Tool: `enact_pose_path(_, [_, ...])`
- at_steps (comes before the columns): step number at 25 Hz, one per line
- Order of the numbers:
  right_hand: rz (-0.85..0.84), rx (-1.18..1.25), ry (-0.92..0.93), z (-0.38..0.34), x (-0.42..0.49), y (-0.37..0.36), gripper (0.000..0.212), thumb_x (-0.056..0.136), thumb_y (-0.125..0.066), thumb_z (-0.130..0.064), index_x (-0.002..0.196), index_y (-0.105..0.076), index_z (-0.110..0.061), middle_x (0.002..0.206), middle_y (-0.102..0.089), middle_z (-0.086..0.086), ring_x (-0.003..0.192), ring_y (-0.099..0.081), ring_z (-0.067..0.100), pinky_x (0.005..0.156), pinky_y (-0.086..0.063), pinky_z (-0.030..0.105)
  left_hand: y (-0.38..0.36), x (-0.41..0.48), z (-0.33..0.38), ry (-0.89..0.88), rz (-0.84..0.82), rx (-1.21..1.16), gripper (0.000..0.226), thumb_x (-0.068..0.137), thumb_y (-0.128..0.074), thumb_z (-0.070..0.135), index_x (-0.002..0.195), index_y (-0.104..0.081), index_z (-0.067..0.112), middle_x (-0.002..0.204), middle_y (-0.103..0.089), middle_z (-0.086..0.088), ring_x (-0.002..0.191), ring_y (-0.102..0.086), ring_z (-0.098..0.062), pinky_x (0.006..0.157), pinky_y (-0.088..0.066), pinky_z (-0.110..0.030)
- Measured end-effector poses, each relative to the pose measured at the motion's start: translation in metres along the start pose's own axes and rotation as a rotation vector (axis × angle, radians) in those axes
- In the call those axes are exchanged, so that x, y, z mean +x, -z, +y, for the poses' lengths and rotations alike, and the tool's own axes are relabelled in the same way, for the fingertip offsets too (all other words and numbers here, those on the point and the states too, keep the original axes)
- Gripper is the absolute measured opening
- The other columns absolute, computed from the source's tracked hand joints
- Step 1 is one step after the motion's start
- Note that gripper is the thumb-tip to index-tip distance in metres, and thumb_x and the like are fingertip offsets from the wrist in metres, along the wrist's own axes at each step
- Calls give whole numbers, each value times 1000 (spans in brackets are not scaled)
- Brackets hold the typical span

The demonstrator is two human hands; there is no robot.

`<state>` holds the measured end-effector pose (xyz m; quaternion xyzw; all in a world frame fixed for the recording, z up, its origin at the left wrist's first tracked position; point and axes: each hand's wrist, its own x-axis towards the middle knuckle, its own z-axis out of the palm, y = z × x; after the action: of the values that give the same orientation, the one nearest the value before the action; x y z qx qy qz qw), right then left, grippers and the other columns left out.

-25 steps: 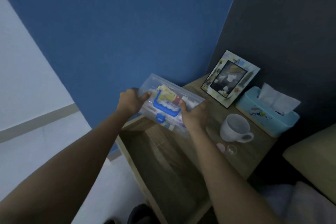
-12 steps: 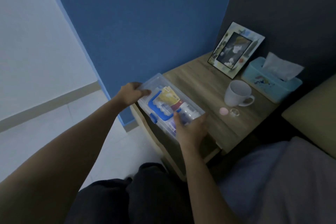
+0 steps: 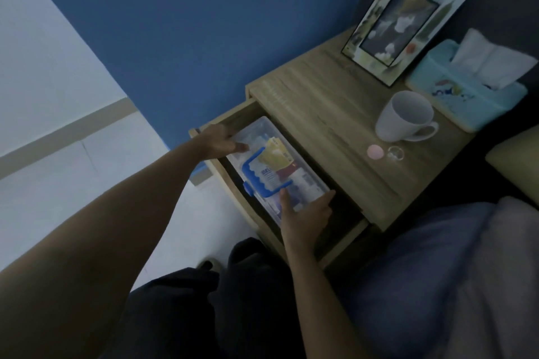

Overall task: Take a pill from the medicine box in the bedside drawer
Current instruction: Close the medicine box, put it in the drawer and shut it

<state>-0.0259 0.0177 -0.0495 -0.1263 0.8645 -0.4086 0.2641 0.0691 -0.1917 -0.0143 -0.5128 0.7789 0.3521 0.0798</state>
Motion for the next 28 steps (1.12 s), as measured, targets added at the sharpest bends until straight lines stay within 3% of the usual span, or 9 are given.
enact_pose_path(4, [-16,-26,-51,14,16,-17,107,74,-70,-50,149,1,-21,148,-30,15,129,-41,30,96,-47,43,-15,27,-4,-20,-77,128,55,85,-57,47,124,-56,8,122,-61,-16,108,-56,-29,86,-44,-36])
enact_pose_path(8, [-14,-82,-97,28,27,-31,105,75,-71,-46,149,-1,-21,148,-31,15,131,-41,31,98,-45,44,-27,45,-5,12,-141,170,53,87,-57,39,129,-51,8,132,-56,-16,119,-52,-31,98,-41,-38])
enact_pose_path(15, [-16,-130,-128,42,45,-43,103,73,-73,-43,148,-4,-26,149,-32,14,131,-42,31,97,-46,45,-44,56,-12,50,-152,240,47,90,-52,38,122,-56,4,125,-59,-18,114,-55,-32,98,-45,-41])
enact_pose_path(20, [-37,-133,-105,45,49,-41,104,74,-72,-43,149,-2,-24,150,-30,14,131,-41,30,97,-46,44,-48,59,-16,-12,-163,185,44,90,-53,36,123,-51,6,118,-61,-17,105,-59,-29,83,-45,-34])
enact_pose_path(24, [-20,-293,-104,42,43,-37,102,75,-66,-57,148,-4,-21,148,-29,15,128,-42,31,94,-47,43,-47,53,-13,-52,-118,217,40,91,-52,35,119,-53,6,112,-64,-16,96,-61,-25,81,-49,-34])
enact_pose_path(26, [38,-418,-84,39,33,-32,91,75,-62,-61,143,-18,-19,143,-31,16,121,-44,30,89,-49,40,-47,43,-11,-88,-8,160,37,91,-51,32,117,-53,6,105,-64,-14,88,-61,-23,77,-51,-34])
enact_pose_path(28, [71,-467,52,34,21,-28,72,79,-59,-57,133,-33,-18,136,-38,14,114,-48,25,84,-50,34,-49,27,-8,-78,168,81,33,92,-50,28,117,-50,6,102,-63,-15,82,-59,-21,70,-50,-33])
